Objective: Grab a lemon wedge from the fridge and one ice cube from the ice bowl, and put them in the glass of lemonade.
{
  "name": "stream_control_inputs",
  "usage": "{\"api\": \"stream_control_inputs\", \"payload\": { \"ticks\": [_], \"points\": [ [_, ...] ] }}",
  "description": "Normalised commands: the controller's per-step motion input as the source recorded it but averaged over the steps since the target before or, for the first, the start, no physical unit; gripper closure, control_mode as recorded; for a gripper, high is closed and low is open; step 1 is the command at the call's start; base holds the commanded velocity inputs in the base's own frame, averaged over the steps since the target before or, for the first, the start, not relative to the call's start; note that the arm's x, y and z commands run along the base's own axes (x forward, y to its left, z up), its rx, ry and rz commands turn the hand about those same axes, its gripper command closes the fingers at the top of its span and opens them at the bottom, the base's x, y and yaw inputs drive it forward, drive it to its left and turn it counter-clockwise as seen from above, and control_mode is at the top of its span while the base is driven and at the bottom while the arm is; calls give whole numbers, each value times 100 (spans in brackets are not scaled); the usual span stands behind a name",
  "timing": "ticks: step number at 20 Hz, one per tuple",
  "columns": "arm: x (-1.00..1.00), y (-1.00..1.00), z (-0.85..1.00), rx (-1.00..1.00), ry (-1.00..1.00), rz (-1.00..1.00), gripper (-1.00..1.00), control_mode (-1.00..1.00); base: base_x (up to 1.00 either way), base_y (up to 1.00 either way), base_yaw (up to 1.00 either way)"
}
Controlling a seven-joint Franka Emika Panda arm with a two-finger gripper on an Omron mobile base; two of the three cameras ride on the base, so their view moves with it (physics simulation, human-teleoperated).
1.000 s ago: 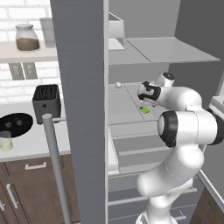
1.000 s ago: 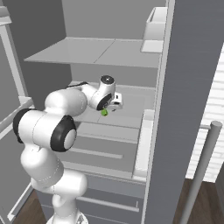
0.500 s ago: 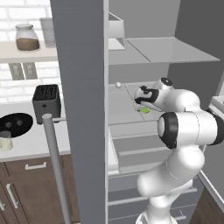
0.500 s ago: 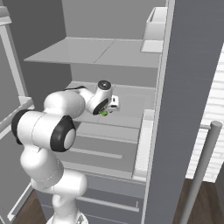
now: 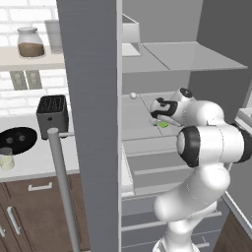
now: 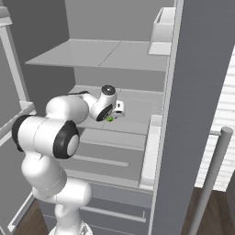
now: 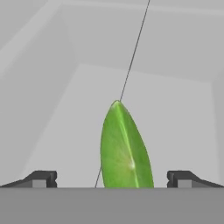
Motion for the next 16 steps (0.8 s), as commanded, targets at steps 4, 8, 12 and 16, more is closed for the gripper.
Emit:
{"api": "stream_control_inputs", "payload": {
  "ticks": [4, 8, 12, 16],
  "points": [
    [13, 0, 0, 0, 0, 0, -100, -100, 0, 0, 0],
    [2, 0, 0, 0, 1, 1, -100, -100, 0, 0, 0],
    [1, 0, 0, 0, 0, 1, -100, -100, 0, 0, 0],
    [16, 0, -13, 0, 0, 2, -100, -100, 0, 0, 0]
  ]
}}
